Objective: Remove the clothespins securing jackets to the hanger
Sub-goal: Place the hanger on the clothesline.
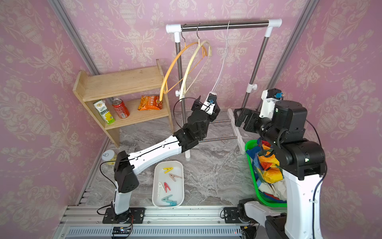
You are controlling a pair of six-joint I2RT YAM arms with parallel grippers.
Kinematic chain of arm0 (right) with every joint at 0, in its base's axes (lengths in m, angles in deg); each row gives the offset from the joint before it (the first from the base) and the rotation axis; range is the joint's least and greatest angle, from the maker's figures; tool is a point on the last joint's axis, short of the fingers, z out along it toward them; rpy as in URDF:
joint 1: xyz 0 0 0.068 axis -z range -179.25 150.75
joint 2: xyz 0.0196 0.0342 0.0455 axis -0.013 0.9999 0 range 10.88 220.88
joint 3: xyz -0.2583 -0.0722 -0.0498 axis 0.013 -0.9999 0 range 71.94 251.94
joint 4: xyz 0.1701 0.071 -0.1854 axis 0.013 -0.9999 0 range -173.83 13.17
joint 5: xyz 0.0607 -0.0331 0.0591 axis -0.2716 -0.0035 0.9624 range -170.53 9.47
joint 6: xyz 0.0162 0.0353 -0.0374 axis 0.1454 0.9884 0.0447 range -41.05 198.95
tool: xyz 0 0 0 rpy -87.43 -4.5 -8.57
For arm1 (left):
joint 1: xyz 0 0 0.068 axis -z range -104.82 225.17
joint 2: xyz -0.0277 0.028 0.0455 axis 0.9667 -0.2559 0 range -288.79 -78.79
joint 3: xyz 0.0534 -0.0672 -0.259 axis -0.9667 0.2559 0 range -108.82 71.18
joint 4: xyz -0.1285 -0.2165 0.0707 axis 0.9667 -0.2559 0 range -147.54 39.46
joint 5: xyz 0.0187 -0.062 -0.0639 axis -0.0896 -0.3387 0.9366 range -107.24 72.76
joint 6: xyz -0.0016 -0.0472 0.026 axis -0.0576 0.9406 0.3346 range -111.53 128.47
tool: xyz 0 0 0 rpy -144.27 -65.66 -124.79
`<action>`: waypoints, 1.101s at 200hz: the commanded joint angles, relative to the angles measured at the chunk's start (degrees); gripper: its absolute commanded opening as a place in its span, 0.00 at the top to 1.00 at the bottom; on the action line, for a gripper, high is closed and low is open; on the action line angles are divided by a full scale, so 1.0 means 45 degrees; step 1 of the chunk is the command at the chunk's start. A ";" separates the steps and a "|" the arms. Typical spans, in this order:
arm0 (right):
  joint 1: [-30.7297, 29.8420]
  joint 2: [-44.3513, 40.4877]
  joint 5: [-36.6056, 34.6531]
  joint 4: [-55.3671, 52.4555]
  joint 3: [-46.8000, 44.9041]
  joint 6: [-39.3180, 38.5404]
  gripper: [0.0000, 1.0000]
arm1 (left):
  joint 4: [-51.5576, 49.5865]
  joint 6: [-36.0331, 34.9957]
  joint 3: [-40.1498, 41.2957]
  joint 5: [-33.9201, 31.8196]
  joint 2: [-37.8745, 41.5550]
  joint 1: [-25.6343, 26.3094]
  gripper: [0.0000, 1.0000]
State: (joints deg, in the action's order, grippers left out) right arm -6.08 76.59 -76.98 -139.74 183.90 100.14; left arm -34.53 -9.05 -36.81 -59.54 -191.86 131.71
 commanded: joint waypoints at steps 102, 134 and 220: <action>0.0228 -0.0404 -0.2647 0.3654 -0.6243 -0.0380 0.00 | -0.4524 0.3976 0.7991 0.4013 0.8129 -0.0848 0.01; 0.0053 -0.0936 -0.2791 0.6589 -0.9533 -0.0014 0.00 | -0.3423 0.6481 1.2120 0.2923 1.1214 -0.4577 0.01; -0.1604 -0.1157 -0.6922 0.8349 -1.2810 -0.0851 0.00 | 0.8409 0.4747 1.8503 0.2561 0.6143 -1.0641 0.01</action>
State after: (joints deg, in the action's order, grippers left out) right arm -12.58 73.49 -101.16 -106.28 128.06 98.17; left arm -21.27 14.65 43.34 -45.69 -154.14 84.58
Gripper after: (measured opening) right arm 0.998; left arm 0.991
